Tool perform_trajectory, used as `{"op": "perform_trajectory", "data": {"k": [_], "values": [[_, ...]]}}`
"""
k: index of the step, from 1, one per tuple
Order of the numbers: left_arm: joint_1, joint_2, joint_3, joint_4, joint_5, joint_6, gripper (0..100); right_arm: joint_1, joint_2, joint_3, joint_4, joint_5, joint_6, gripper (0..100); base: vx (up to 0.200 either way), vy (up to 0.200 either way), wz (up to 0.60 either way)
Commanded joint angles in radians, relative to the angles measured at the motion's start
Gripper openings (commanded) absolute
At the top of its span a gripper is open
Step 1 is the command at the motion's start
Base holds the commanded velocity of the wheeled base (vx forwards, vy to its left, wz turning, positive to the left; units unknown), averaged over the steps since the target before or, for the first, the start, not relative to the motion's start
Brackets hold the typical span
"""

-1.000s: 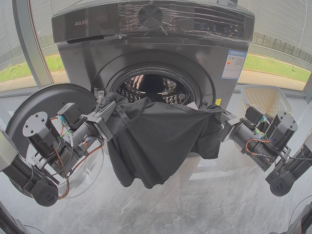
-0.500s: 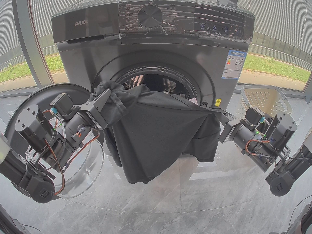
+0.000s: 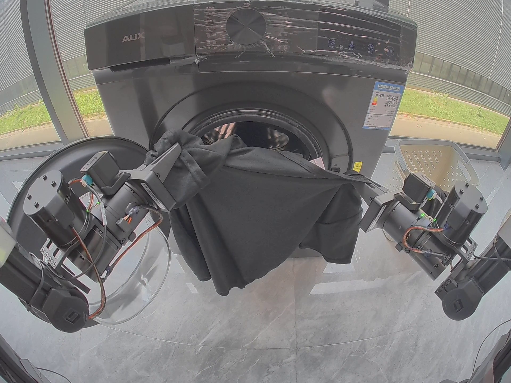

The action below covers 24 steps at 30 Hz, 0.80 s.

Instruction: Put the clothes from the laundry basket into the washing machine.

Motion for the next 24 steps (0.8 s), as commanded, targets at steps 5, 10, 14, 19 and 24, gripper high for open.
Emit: {"op": "perform_trajectory", "data": {"k": [5,10,14,19,24], "values": [[0.000,0.000,0.001,-0.004,-0.001,0.000,0,-0.016,-0.006,-0.001,0.000,0.000,-0.002,0,0.000,0.000,0.00],[0.001,-0.001,-0.005,-0.004,-0.001,-0.002,0,-0.013,-0.004,-0.001,0.000,0.002,0.000,0,0.000,0.000,0.00],[-0.008,-0.010,-0.006,-0.004,-0.006,0.004,0,-0.005,-0.004,0.010,0.000,0.008,0.001,0,0.000,0.000,0.00],[-0.069,-0.007,-0.022,-0.004,-0.008,0.006,0,0.021,0.003,0.021,0.000,0.007,0.004,0,0.000,0.000,0.00],[-0.086,0.005,-0.046,0.001,-0.009,0.014,0,0.050,0.045,0.058,0.000,0.003,0.008,100,0.000,0.000,0.00]]}}
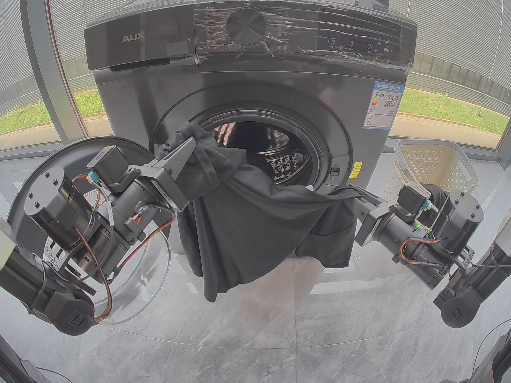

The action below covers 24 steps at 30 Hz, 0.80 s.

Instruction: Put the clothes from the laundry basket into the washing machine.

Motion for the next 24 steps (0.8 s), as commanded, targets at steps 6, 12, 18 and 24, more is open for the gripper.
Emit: {"op": "perform_trajectory", "data": {"k": [6,12,18,24], "values": [[-0.058,0.007,-0.036,0.103,0.000,0.085,0,0.061,0.156,0.067,0.001,0.007,-0.011,100,0.000,0.000,0.00],[-0.095,0.010,-0.096,0.188,0.015,0.109,0,0.078,0.274,0.023,0.001,0.025,-0.022,100,0.000,0.000,0.00],[-0.104,0.010,-0.127,0.243,0.041,0.123,0,0.098,0.308,-0.039,0.002,0.035,-0.020,100,0.000,0.000,0.00],[-0.113,0.007,-0.127,0.260,0.041,0.141,0,0.093,0.363,-0.094,0.001,0.036,-0.017,100,0.000,0.000,0.00]]}}
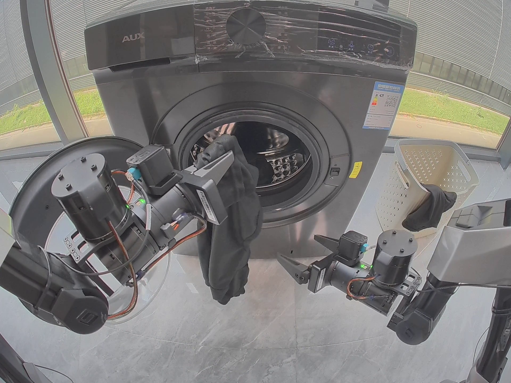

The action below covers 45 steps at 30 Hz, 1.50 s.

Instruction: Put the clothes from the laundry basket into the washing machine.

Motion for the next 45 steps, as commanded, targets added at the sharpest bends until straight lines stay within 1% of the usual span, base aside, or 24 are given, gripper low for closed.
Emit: {"op": "perform_trajectory", "data": {"k": [1,2,3,6,10,13,15,19,22,23,28,32,36,43,44,45], "values": [[-0.012,-0.001,-0.006,0.007,-0.001,0.007,0,-0.002,0.077,-0.058,-0.001,-0.002,0.000,100,0.000,0.000,0.00],[-0.014,-0.001,-0.006,0.007,0.000,0.007,0,-0.002,0.080,-0.063,-0.001,-0.002,0.000,100,0.000,0.000,0.00],[-0.018,0.001,-0.007,0.008,0.000,0.008,0,0.005,0.097,-0.104,0.001,0.001,0.000,100,0.000,0.000,0.00],[-0.017,0.002,-0.015,0.018,0.000,0.008,0,0.009,0.138,-0.182,0.010,0.003,0.000,100,0.000,0.000,0.00],[-0.017,-0.001,-0.020,0.022,-0.001,0.010,0,0.015,0.196,-0.265,0.021,0.005,-0.003,100,0.000,0.000,0.00],[-0.017,-0.005,-0.023,0.022,-0.006,0.011,0,0.032,0.220,-0.284,0.033,0.014,-0.003,100,0.000,0.000,0.00],[-0.018,-0.007,-0.027,0.022,-0.007,0.011,0,0.044,0.238,-0.299,0.032,0.029,-0.003,100,0.000,0.000,0.00],[-0.020,-0.009,-0.027,0.022,-0.009,0.011,0,0.061,0.266,-0.336,0.035,0.029,-0.003,100,0.000,0.000,0.00],[-0.027,-0.009,-0.027,0.022,-0.009,0.011,0,0.061,0.287,-0.370,0.038,0.026,-0.006,100,0.000,0.000,0.00],[-0.029,-0.010,-0.027,0.021,-0.009,0.010,0,0.061,0.301,-0.397,0.045,0.025,-0.006,100,0.000,0.000,0.00],[-0.037,-0.012,-0.027,0.016,-0.009,0.010,0,0.066,0.324,-0.429,0.044,0.025,-0.006,100,0.000,0.000,0.00],[-0.043,-0.012,-0.027,0.012,-0.009,0.008,0,0.081,0.348,-0.482,0.032,0.025,-0.007,100,0.000,0.000,0.00],[-0.044,-0.012,-0.027,0.010,-0.009,0.008,0,0.094,0.350,-0.506,0.026,0.031,-0.006,100,0.000,0.000,0.00],[-0.050,-0.013,-0.029,0.007,-0.009,0.002,0,0.107,0.381,-0.529,-0.001,0.026,-0.007,100,0.000,0.000,0.00],[-0.050,-0.013,-0.029,0.007,-0.007,0.000,0,0.107,0.381,-0.531,-0.001,0.026,-0.009,0,0.000,0.000,0.00],[-0.050,-0.012,-0.029,0.007,-0.006,0.000,0,0.106,0.381,-0.531,-0.001,0.026,-0.009,0,0.000,0.000,0.00]]}}
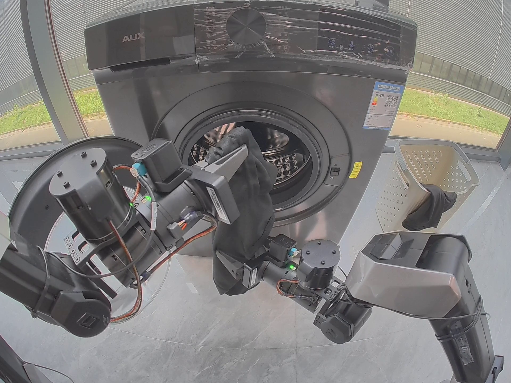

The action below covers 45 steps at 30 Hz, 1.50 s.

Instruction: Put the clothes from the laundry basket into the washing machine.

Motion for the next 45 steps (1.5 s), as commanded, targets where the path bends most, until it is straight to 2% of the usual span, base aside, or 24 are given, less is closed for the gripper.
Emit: {"op": "perform_trajectory", "data": {"k": [1,8,12,14,17,18,29,30,35,39,45], "values": [[0.000,-0.001,0.000,0.000,0.002,-0.001,0,0.000,0.014,-0.009,-0.001,-0.001,-0.001,0,0.000,0.000,0.00],[0.020,0.013,-0.023,0.007,0.011,-0.005,0,0.005,0.001,0.013,-0.003,-0.008,0.001,0,0.000,0.000,0.00],[0.063,0.039,-0.026,0.013,0.010,-0.005,0,0.020,-0.068,0.115,-0.003,-0.008,0.006,0,0.000,0.000,0.00],[0.086,0.079,-0.014,0.011,0.011,-0.003,0,0.040,-0.147,0.229,-0.003,-0.007,0.009,0,0.000,0.000,0.00],[0.100,0.104,-0.006,0.011,0.013,-0.005,0,0.049,-0.184,0.273,-0.003,-0.007,0.010,0,0.000,0.000,0.00],[0.109,0.131,0.008,0.010,0.013,-0.005,0,0.060,-0.229,0.318,-0.003,-0.007,0.010,0,0.000,0.000,0.00],[0.149,0.210,0.057,0.005,0.014,0.003,0,0.058,-0.293,0.332,-0.003,-0.013,0.007,0,0.000,0.000,0.00],[0.154,0.210,0.061,0.005,0.014,0.003,100,0.054,-0.292,0.330,-0.003,-0.013,0.007,0,0.000,0.000,0.00],[0.154,0.207,0.100,0.000,0.011,-0.003,100,0.038,-0.295,0.312,-0.003,-0.014,0.007,0,0.000,0.000,0.00],[0.146,0.199,0.169,0.000,0.002,0.008,100,0.034,-0.311,0.309,-0.003,-0.039,0.009,0,0.000,0.000,0.00],[0.137,0.208,0.244,-0.009,-0.007,0.014,100,-0.002,-0.327,0.283,-0.001,-0.045,0.007,0,0.000,0.000,0.00]]}}
